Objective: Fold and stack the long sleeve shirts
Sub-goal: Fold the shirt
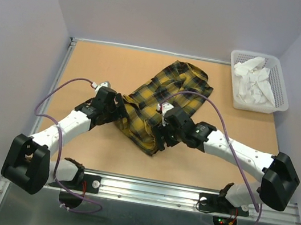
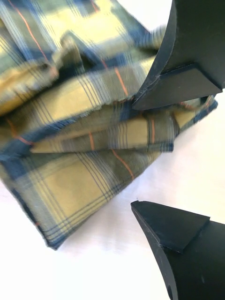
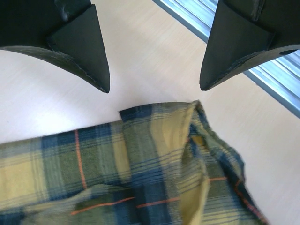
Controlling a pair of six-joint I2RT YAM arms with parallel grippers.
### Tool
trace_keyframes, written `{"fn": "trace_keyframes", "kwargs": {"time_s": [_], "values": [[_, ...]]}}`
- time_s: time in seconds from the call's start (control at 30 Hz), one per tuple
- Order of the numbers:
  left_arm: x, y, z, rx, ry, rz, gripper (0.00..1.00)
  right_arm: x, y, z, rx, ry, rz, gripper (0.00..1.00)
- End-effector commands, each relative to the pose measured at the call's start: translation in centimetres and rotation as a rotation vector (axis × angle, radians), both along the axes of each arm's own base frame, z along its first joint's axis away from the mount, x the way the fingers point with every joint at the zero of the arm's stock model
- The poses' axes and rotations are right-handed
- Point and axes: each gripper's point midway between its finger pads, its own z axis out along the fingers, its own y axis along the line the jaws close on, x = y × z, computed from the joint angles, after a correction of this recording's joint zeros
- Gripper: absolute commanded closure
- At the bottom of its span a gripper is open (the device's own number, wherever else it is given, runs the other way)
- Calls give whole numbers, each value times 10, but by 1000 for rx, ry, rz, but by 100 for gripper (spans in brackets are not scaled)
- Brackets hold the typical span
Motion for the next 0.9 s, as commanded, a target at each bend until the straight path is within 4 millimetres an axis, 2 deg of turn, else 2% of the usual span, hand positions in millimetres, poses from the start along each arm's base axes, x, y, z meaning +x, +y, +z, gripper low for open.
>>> {"fn": "trace_keyframes", "kwargs": {"time_s": [0.0, 0.03, 0.13, 0.23, 0.27, 0.37, 0.6, 0.7, 0.87], "values": [[8, 11, 37, -12, -43, 29, 9, 2, 32, 25, 39, -110, 86, 18], [9, 13, 41, -21, -50, 36, 7, -4, 38, 24, 28, -121, 114, 17], [18, 15, 49, -50, -65, 58, 5, -8, 49, 21, 0, -159, 139, 13], [29, 12, 47, -73, -54, 57, 4, -5, 54, 10, -55, -188, 139, 8], [31, 5, 43, -102, -38, 34, 4, -6, 59, 10, -64, -205, 152, 7], [40, -1, 37, -132, -23, 32, 4, -1, 64, 4, -118, -248, 145, 3], [61, -14, 38, -165, -10, 17, 4, 13, 66, -8, -200, -298, 111, 3], [66, -18, 36, -176, 2, 12, 7, 22, 61, -13, -244, -328, 73, 3], [74, -26, 40, -200, 4, -2, 14, 38, 50, -10, -309, -402, -3, 3]]}}
